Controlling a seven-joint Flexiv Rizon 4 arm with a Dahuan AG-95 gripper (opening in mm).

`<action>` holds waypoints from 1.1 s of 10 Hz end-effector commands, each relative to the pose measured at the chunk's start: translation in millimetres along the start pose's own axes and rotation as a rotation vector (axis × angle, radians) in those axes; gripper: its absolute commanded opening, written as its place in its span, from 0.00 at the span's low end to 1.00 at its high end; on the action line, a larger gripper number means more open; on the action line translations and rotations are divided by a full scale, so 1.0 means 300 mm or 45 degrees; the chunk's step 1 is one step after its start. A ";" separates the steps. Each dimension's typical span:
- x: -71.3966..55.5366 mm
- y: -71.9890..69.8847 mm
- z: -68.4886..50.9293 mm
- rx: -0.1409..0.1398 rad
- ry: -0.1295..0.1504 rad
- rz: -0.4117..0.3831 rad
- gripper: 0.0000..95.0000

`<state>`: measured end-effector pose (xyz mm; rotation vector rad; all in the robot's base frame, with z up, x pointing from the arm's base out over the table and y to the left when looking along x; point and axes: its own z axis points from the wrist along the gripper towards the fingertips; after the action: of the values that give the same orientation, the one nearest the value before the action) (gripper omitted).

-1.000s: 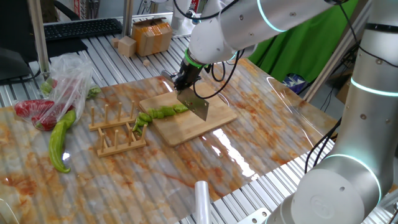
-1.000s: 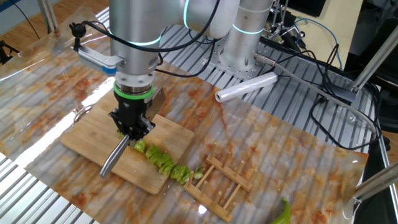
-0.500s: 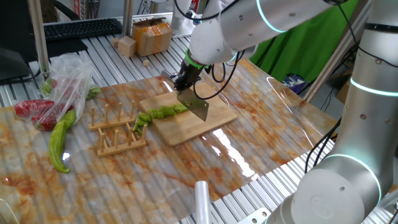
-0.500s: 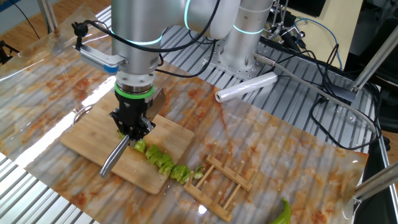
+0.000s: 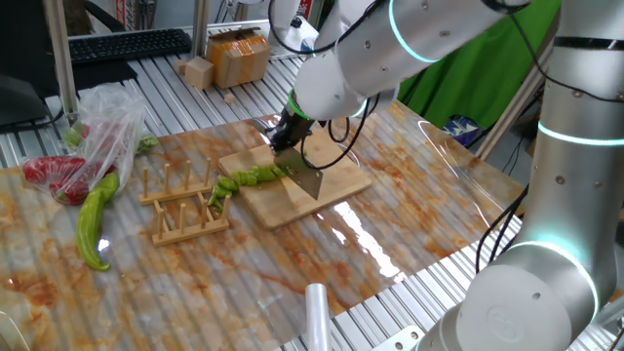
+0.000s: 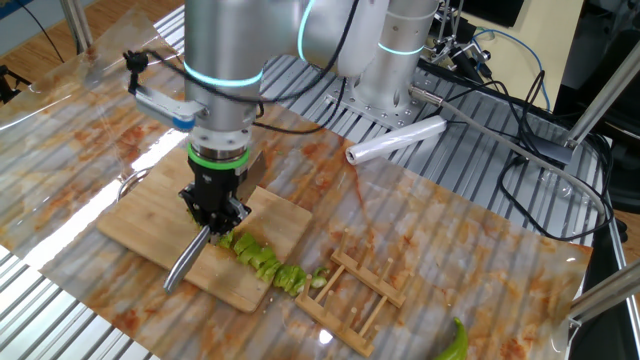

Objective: Chop the chili peppers

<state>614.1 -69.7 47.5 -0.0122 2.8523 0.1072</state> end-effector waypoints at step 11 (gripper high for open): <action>-0.009 0.008 -0.065 0.031 0.078 0.003 0.00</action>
<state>616.4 -66.3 59.9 -0.0010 2.9277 0.0748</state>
